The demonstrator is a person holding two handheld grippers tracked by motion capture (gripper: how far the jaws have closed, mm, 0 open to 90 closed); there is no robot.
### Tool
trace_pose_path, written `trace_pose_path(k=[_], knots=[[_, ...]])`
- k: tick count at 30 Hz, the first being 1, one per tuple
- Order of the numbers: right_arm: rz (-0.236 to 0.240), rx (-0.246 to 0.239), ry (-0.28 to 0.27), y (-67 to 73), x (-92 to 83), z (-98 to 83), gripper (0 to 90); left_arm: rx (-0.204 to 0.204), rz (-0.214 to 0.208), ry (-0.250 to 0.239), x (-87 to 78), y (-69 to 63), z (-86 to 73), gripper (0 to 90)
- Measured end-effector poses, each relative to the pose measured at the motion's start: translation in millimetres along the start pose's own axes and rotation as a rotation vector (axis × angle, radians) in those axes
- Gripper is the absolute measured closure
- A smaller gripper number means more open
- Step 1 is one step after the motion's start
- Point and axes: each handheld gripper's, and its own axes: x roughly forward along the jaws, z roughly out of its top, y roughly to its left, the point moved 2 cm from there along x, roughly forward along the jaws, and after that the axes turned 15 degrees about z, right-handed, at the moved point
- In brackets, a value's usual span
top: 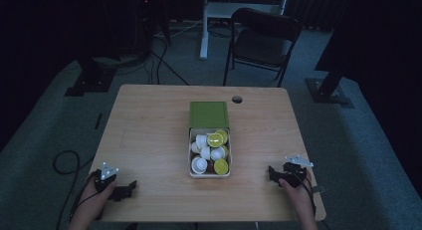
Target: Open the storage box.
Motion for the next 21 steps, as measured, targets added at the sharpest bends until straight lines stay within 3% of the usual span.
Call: trace_pose_path(k=[14,17,21], knots=[[0.014,-0.012,0.009,0.3,1.3,0.8,11.8,0.001,-0.001,0.001,0.0,-0.1,0.0,0.0],[0.014,-0.012,0.009,0.3,1.3,0.8,11.8,0.036,-0.031,-0.008,-1.0,-2.3,-0.2,0.0],[0.014,-0.012,0.009,0.3,1.3,0.8,11.7,0.039,-0.033,-0.007,-1.0,-2.3,-0.1,0.0]])
